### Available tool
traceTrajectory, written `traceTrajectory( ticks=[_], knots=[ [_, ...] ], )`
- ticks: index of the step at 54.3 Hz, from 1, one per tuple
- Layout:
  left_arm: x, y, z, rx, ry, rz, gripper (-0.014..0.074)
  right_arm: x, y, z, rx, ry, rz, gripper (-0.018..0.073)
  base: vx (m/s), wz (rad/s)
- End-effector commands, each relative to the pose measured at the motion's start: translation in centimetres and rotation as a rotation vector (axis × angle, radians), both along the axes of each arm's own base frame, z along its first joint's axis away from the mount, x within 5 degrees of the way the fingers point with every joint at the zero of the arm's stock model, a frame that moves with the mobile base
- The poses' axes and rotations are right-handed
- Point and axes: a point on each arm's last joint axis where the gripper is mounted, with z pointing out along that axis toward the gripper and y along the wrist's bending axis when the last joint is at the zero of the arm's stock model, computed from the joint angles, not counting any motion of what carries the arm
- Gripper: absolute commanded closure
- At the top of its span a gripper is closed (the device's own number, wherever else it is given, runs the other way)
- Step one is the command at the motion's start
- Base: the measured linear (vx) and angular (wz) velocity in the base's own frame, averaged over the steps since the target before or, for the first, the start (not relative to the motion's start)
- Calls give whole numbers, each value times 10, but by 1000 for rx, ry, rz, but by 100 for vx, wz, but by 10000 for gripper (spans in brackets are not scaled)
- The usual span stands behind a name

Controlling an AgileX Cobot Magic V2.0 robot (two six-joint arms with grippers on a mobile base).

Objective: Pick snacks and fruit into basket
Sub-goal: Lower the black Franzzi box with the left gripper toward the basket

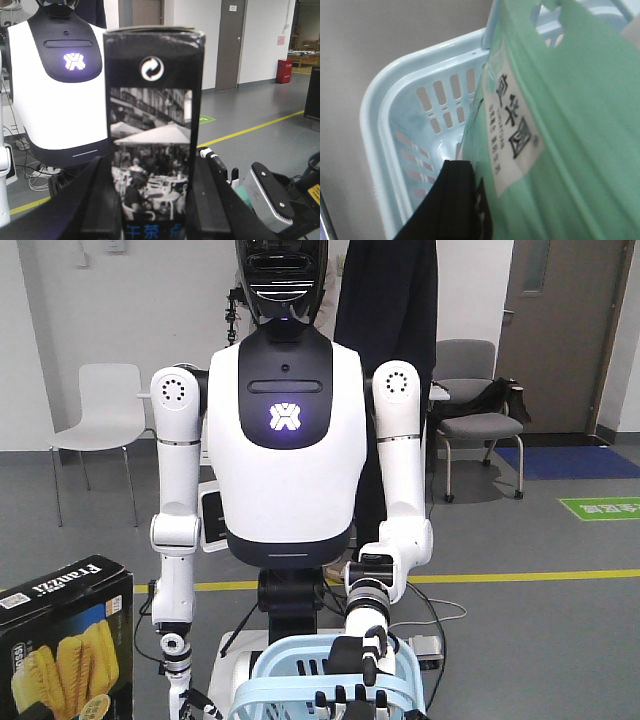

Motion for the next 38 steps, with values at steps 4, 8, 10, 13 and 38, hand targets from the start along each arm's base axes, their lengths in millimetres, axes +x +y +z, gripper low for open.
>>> traceTrajectory(
  ticks=[4,8,10,13,38],
  knots=[
    [-1,-3,14,-67,-44,-44,594,8,7,30,33,-100,58,570,0,0],
    [-1,-3,14,-67,-44,-44,594,10,8,33,38,-108,57,570,0,0],
    [-1,-3,14,-67,-44,-44,594,10,8,33,37,-110,59,570,0,0],
    [-1,-3,14,-67,-44,-44,594,10,8,33,37,-110,60,570,0,0],
    [-1,-3,14,-67,-44,-44,594,8,9,32,27,-116,94,547,0,0]
  ],
)
